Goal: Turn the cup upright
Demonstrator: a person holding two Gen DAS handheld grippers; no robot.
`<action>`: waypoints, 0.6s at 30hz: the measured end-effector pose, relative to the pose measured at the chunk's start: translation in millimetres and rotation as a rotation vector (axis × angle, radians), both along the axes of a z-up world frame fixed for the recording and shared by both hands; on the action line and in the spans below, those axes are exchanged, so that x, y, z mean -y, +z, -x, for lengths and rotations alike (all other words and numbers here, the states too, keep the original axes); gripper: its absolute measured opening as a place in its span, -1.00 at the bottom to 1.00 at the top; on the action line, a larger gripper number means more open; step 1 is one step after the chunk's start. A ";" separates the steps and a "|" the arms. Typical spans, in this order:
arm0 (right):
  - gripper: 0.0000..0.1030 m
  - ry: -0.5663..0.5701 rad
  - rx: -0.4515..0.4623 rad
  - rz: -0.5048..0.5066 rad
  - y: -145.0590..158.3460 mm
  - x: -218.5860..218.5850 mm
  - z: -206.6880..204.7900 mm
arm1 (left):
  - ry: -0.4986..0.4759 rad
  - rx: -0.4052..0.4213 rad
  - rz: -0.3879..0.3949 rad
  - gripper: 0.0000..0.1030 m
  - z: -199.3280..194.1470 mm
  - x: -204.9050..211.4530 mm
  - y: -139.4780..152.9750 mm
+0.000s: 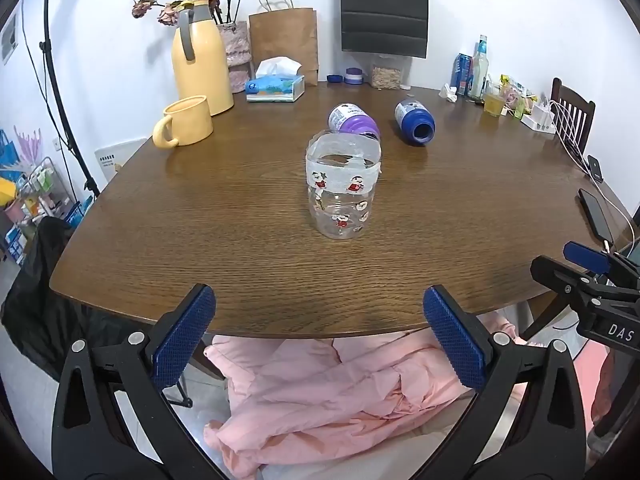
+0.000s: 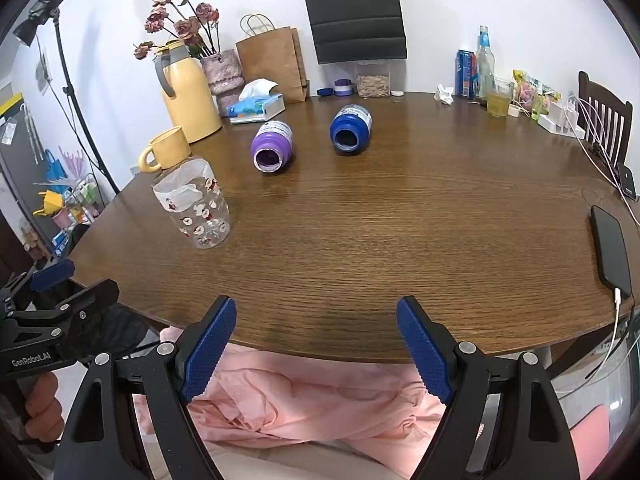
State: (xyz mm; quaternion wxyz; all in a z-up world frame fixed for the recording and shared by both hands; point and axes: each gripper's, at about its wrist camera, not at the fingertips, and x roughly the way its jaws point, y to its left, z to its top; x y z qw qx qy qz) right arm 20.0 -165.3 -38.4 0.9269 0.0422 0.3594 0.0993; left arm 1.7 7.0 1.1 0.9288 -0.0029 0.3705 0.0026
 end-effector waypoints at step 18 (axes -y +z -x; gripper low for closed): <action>0.68 -0.006 0.006 -0.013 -0.3 3.5 1.1 | -0.003 -0.012 -0.007 1.00 -8.6 4.4 -16.8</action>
